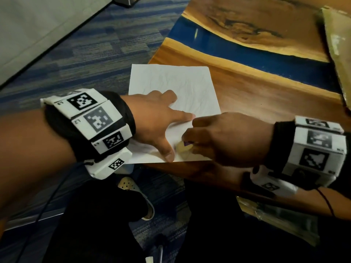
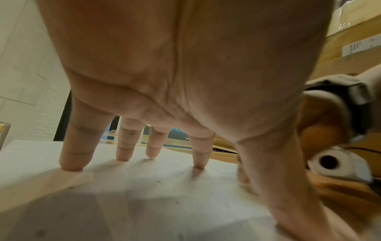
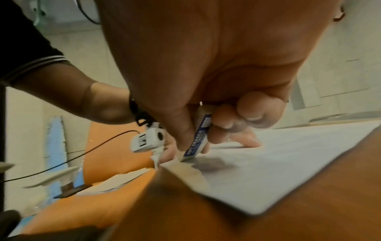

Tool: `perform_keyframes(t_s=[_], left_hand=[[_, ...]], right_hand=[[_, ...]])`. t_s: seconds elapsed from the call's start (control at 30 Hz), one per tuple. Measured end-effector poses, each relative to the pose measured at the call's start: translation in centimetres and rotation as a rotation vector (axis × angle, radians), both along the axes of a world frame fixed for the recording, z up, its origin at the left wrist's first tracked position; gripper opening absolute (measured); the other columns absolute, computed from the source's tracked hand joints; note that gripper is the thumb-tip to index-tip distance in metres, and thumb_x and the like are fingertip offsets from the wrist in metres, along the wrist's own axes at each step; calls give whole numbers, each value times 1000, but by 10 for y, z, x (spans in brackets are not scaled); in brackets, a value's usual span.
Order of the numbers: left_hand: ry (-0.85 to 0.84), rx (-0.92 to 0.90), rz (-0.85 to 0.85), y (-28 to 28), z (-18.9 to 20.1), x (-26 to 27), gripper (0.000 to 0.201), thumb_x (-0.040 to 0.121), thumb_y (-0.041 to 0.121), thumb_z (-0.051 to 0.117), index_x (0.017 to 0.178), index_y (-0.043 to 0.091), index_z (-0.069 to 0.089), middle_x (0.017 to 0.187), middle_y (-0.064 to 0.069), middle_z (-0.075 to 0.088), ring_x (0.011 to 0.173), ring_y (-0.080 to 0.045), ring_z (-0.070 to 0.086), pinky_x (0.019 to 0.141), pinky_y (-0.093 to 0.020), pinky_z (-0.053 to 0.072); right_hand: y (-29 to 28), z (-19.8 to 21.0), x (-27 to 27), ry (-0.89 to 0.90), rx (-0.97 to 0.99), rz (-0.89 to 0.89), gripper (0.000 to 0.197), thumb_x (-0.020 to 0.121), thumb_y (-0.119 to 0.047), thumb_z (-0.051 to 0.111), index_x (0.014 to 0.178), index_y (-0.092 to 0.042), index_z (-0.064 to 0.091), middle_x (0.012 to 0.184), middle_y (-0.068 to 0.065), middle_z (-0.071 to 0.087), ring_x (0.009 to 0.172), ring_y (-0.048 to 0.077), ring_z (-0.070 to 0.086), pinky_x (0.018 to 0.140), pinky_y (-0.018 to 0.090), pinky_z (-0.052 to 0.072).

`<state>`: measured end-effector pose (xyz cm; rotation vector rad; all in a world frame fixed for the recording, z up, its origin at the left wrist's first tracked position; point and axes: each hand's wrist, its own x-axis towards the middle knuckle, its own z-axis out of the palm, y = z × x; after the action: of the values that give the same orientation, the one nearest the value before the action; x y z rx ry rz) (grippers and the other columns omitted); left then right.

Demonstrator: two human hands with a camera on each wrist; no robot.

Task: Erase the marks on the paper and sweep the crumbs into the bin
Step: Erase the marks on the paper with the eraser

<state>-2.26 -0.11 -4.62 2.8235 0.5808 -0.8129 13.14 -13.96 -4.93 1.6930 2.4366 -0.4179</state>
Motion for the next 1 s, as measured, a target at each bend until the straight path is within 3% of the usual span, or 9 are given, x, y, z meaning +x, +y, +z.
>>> perform_keyframes(t_s=[0.13,0.2,0.3,0.47,0.6,0.77,0.9,1.0], left_hand=[[37,62,-25,1,-2,1,119,57,87,68,150,62,-2,167,1,-2,149,-32,11,112,-57,34],[38,62,-27,3,-3,1,121,56,88,68,150,61,-2,168,1,-2,149,-32,9,110,-59,35],[49,43,-20,5,-5,1,123,54,89,67,150,61,-5,168,4,-8,151,-32,4,113,-60,32],[51,58,-24,5,-6,1,125,55,91,65,152,58,-7,168,3,-8,150,-35,8,115,-57,31],[52,59,-28,7,-7,2,127,52,91,66,151,58,-7,168,2,-6,149,-35,10,114,-57,32],[51,60,-25,5,-6,2,126,53,90,67,151,58,-6,167,1,-3,148,-37,13,114,-57,33],[40,65,-31,6,-6,2,126,51,91,66,150,59,-4,167,2,-2,147,-36,14,113,-55,34],[40,64,-29,6,-5,3,126,53,90,67,151,59,-4,166,2,-1,147,-35,15,112,-54,34]], right_hand=[[22,5,37,-130,81,-203,34,102,-42,43,131,-30,55,115,-4,60,94,19,62,78,39,57],[18,3,27,-106,81,-151,35,102,-43,41,131,-30,54,112,-6,57,87,18,61,73,38,58],[3,0,0,-27,12,66,33,101,-43,43,130,-33,54,105,-9,49,84,16,58,71,37,56],[20,6,46,-145,110,-181,36,102,-41,41,133,-30,56,112,-5,58,93,17,59,77,35,54],[5,-2,3,-23,15,92,35,102,-44,40,132,-31,53,103,-11,45,82,14,56,70,33,53],[22,7,43,-152,93,-185,35,103,-41,40,133,-29,54,111,-4,56,88,17,57,73,33,51],[5,-1,-1,-52,29,57,39,100,-48,35,131,-31,51,107,-5,50,78,17,54,68,40,55],[17,4,19,-96,78,-58,48,97,-50,29,133,-29,52,108,-4,54,82,17,57,71,38,56]])
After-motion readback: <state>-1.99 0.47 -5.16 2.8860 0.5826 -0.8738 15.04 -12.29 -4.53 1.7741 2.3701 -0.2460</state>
